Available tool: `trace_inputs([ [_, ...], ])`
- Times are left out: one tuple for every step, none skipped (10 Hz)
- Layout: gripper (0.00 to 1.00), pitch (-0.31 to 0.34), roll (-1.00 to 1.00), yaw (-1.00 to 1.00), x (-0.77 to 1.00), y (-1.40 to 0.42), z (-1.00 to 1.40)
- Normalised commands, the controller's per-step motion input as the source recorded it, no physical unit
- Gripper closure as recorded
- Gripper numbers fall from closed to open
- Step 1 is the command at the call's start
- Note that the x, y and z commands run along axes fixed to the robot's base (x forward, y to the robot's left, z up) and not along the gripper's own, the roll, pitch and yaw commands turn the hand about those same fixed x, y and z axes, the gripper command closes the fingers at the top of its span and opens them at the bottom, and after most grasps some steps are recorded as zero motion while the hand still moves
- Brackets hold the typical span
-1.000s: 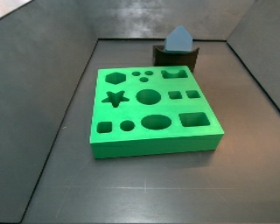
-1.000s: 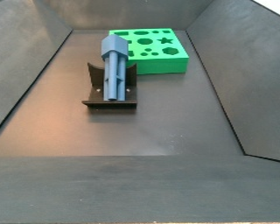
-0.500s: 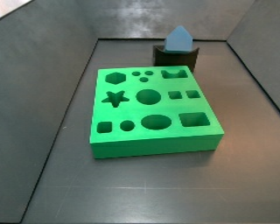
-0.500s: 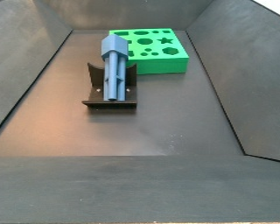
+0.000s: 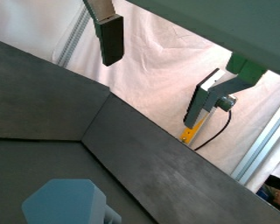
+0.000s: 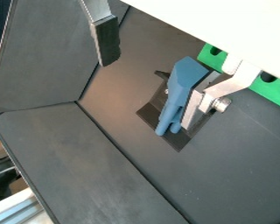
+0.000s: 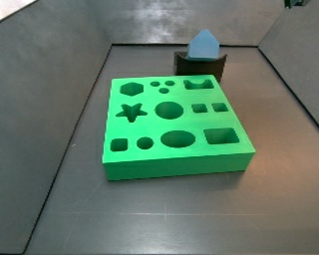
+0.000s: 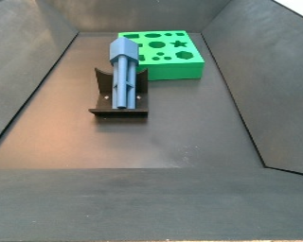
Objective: Pick up the 3 prong object. Move up. Place the 3 prong object on the fixture. Regrasp the 3 prong object. Move to above the board. Insert the 3 prong object.
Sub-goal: Regrasp the 3 prong object.
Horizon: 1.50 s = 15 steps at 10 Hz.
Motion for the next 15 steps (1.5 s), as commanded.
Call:
trace_inputs([
  [0.00,-0.006,0.19,0.18,0.20,-0.06,-0.02],
  [0.00,-0.005,0.19,0.15,0.20,-0.06,-0.02],
  [0.00,0.001,0.19,0.12,0.19,-0.06,-0.02],
  [0.00,0.008,0.18,0.11,0.19,-0.06,-0.02],
  [0.00,0.016,0.17,0.10,0.18,-0.05,-0.03],
  [0.00,0.024,0.17,0.09,0.18,-0.05,-0.03],
  [0.00,0.036,0.15,0.09,0.17,-0.05,-0.03],
  [0.00,-0.026,0.16,0.12,0.06,0.04,-1.00],
  [0.00,-0.025,0.17,0.12,0.06,0.04,-1.00],
  [0.00,-0.033,0.15,0.10,0.06,0.04,-1.00],
  [0.00,-0.050,0.11,0.07,0.07,0.03,-1.00],
  [0.00,-0.062,0.09,0.06,0.07,0.03,-1.00],
  [0.00,-0.068,0.08,0.05,0.08,0.03,-1.00],
  [0.00,-0.067,0.07,0.03,0.09,0.03,-1.00],
  [0.00,-0.062,0.07,0.01,0.09,0.02,-1.00],
])
